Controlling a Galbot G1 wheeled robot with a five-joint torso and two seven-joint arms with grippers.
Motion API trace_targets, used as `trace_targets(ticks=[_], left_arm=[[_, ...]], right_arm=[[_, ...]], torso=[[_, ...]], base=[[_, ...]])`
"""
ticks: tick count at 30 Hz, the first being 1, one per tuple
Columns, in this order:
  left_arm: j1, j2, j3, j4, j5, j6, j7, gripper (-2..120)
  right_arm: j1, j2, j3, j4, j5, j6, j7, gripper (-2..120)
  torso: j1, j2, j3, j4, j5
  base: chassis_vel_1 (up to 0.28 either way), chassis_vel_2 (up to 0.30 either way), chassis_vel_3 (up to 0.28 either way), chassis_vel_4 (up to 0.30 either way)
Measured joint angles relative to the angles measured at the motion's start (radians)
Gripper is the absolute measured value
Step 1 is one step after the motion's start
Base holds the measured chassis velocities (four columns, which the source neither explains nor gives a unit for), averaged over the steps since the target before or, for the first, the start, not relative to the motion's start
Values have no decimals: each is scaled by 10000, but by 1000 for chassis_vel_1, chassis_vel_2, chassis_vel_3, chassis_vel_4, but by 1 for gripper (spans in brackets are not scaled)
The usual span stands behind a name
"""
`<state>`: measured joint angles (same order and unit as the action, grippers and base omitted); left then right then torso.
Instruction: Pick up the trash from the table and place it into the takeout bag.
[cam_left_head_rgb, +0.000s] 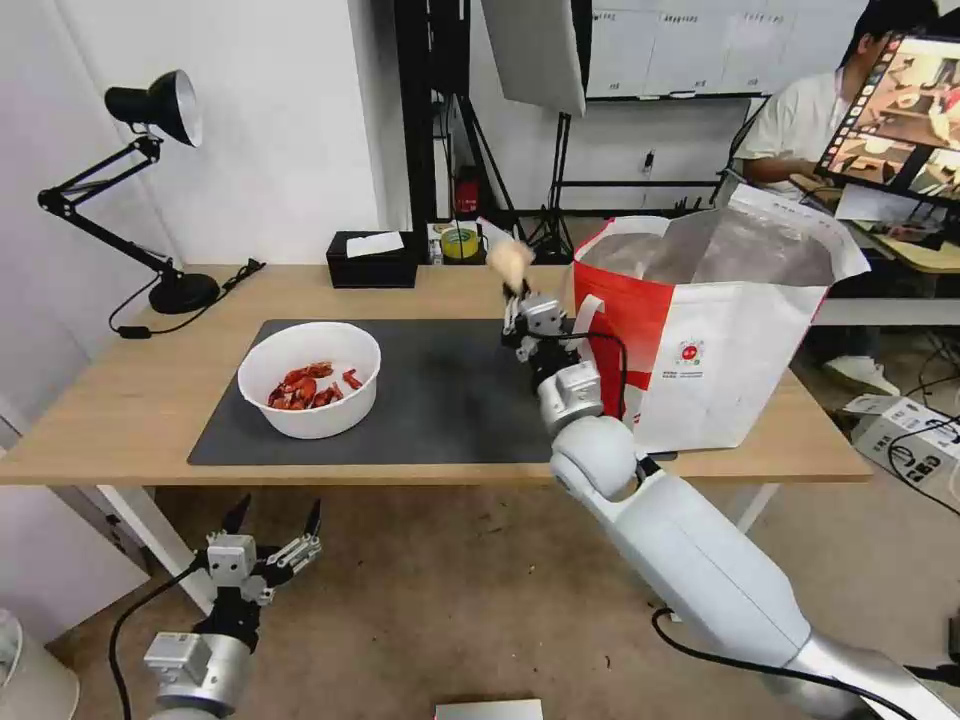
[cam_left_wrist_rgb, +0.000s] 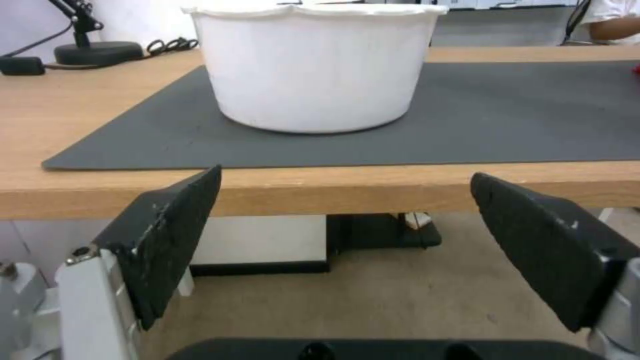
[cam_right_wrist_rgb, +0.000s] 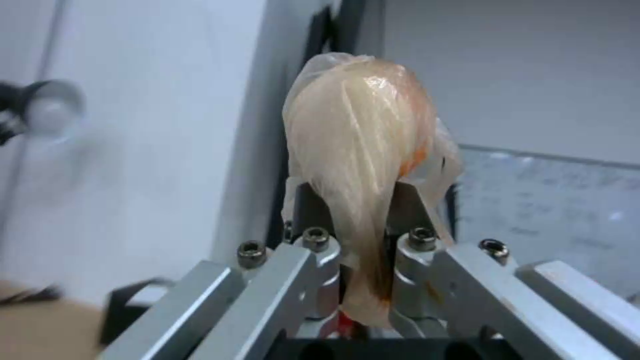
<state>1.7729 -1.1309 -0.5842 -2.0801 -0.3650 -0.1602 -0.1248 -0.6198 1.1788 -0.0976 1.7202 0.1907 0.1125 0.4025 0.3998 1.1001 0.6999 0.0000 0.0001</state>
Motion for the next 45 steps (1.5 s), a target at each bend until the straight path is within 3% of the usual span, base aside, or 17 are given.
trace_targets(ticks=[5,9,11,18,21,22,23,26,30,32,41,45], left_arm=[[65,27,-50,-49,1,2,-15,100],[77,34,-39,-56,5,5,-18,100],[64,24,22,-53,19,16,-18,100],[-23,-18,181,-16,92,37,-16,100],[-56,-7,187,-17,91,55,-15,100],[-93,72,157,-31,49,79,-18,100],[-93,72,157,-31,49,79,-18,100],[-89,130,111,-91,4,106,-28,100],[-82,135,100,-117,-2,114,-32,100],[-71,130,96,-171,-5,125,-36,100],[-9,125,35,-275,-16,130,-43,100],[34,139,-31,-362,-43,131,-44,100]], right_arm=[[93,-156,777,355,-688,-403,837,5],[164,-550,1229,616,-525,-1512,1509,5],[232,-923,1257,860,400,-2396,2120,5],[150,-1790,1274,1580,2097,-4065,2808,6],[77,-2104,1326,1960,3120,-4707,2973,15],[143,-2506,1399,2447,4770,-5504,3401,24],[143,-2506,1399,2447,4770,-5504,3401,24],[524,-2919,1513,2803,6610,-6213,3855,39],[749,-3051,1525,2824,7305,-6346,4084,46],[1040,-3222,1541,2817,8059,-6433,4334,59],[1138,-3333,1557,2844,8419,-6449,4422,92],[1109,-3316,1552,2873,8389,-6434,4406,100]], torso=[[0,0,0,0,0],[1,0,1,-1,1],[1,-1,1,-1,1],[2,0,1,-2,1],[1,-1,1,-1,2],[1,0,0,-2,0],[1,0,0,-2,0],[1,0,1,-2,0],[1,0,1,-1,0],[2,-1,2,0,0],[2,-1,2,-1,0],[2,-1,1,-1,-1]], base=[[0,0,0,0],[0,0,0,0],[0,0,0,0],[0,0,0,0],[0,0,0,0],[0,0,0,0],[0,0,0,0],[0,0,0,0],[0,0,0,0],[0,0,0,0],[0,0,0,0],[0,0,0,0]])
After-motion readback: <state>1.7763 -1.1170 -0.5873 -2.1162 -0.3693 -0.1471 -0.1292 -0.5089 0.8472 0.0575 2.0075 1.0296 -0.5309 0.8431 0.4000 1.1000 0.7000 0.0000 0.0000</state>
